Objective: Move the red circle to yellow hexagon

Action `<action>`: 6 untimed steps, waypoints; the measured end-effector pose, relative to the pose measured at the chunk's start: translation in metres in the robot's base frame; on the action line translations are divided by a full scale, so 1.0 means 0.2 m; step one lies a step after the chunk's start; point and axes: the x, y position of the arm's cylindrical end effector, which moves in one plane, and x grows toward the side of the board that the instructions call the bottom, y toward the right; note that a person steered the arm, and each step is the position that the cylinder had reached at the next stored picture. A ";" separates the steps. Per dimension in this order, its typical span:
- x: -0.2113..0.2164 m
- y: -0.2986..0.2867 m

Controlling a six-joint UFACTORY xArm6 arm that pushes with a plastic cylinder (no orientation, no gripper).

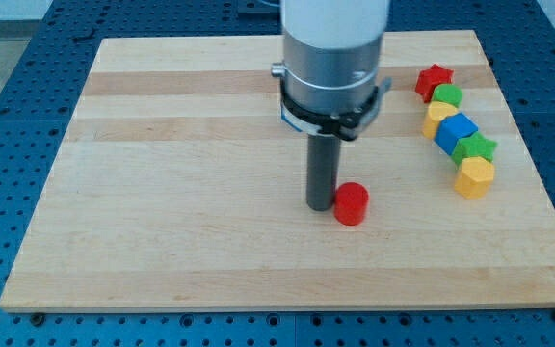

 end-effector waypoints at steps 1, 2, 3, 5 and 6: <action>0.03 0.02; 0.03 -0.06; 0.03 0.05; 0.03 0.35; 0.11 0.36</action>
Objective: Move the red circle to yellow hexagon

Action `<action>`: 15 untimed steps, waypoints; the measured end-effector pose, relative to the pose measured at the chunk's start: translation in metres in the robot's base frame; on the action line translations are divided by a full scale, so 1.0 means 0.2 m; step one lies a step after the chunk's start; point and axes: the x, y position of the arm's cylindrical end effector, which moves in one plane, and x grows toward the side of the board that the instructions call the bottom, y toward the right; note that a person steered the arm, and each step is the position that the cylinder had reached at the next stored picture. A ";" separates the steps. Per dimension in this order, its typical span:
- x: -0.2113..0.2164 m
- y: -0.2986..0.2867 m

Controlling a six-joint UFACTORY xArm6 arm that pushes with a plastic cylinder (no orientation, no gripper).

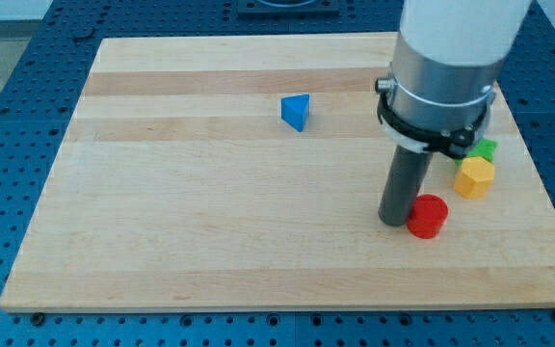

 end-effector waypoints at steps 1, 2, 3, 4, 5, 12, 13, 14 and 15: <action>0.15 -0.01; 0.20 0.03; 0.20 0.09; 0.21 0.07; 0.21 -0.07; -0.03 0.21; 0.04 0.21; 0.05 0.22; 0.04 0.26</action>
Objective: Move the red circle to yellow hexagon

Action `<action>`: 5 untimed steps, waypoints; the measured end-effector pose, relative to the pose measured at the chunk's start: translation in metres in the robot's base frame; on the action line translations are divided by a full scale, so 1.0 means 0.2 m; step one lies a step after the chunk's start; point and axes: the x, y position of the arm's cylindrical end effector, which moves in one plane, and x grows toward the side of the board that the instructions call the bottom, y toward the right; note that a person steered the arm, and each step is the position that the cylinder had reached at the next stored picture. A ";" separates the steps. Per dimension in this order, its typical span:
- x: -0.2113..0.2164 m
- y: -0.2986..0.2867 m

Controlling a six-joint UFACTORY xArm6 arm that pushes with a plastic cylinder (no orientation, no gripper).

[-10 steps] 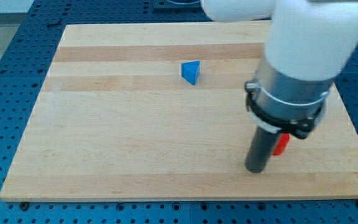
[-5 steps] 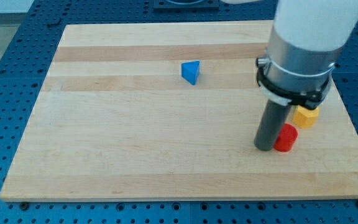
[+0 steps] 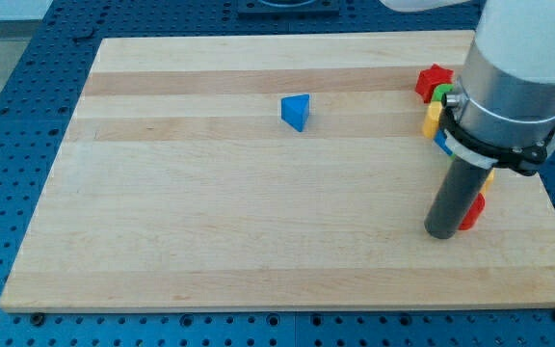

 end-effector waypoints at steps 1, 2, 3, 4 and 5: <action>0.00 0.05; 0.00 0.07; 0.01 0.06; 0.04 -0.18; 0.00 -0.54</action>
